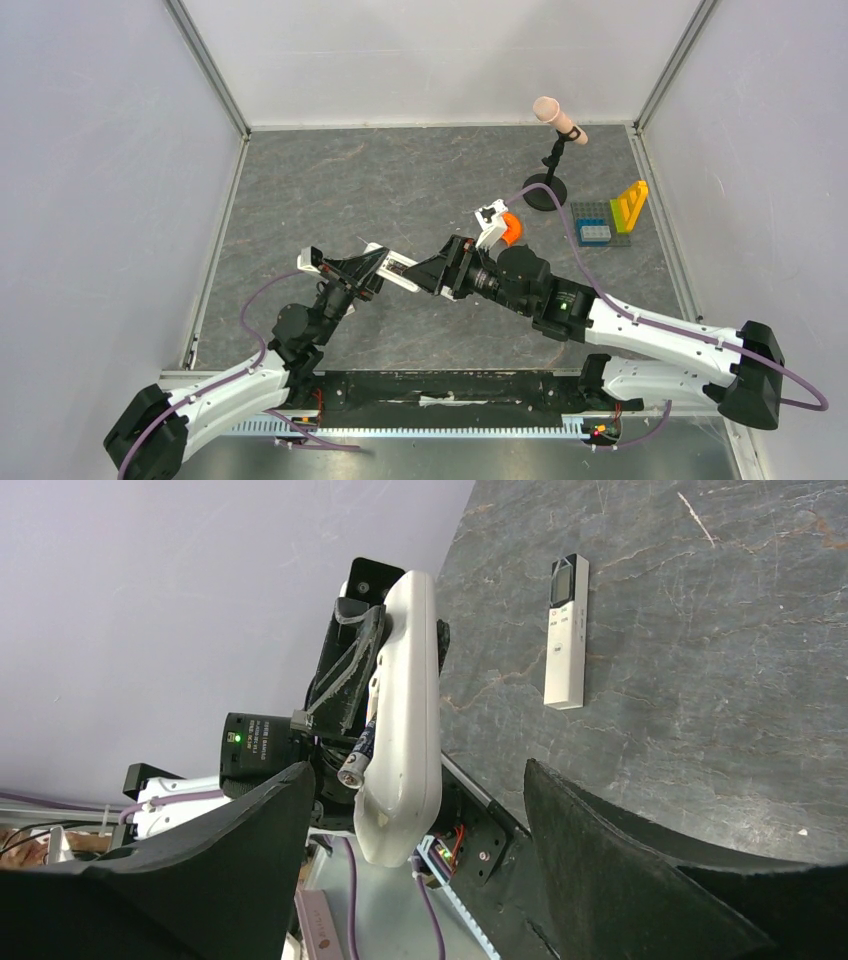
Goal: Load the batteries into the remote control
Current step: Load the battery into the remote control.
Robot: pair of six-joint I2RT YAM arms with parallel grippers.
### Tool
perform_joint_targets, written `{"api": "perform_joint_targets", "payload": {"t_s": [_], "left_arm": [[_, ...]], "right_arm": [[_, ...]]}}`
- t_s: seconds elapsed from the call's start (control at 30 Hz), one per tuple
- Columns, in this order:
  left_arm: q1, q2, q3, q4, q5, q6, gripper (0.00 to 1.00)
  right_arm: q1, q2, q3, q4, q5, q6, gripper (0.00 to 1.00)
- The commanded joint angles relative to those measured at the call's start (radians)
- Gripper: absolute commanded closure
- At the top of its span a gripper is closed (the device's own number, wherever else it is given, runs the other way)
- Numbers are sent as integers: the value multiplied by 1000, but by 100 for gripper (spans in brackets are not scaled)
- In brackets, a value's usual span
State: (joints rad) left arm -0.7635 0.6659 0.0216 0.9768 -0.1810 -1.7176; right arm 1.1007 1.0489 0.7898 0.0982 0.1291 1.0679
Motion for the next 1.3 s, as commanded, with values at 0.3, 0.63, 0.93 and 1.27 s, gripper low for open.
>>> {"api": "perform_joint_targets", "payload": {"t_s": [0.3,0.63,0.93,1.27], "left_arm": [[0,0,37,34,0,0,98],[0,-5,32,34,6,9,98],[0,-27,34,5,10,58,98],[0,-72,18,-48,-8,73,98]], "right_arm": [[-16,54,25,28,-55,9,42],[-19,78,30,21,-65,25,52],[-37,55,15,14,-74,57,68],[-48,3,-15,69,-93,64,19]]}}
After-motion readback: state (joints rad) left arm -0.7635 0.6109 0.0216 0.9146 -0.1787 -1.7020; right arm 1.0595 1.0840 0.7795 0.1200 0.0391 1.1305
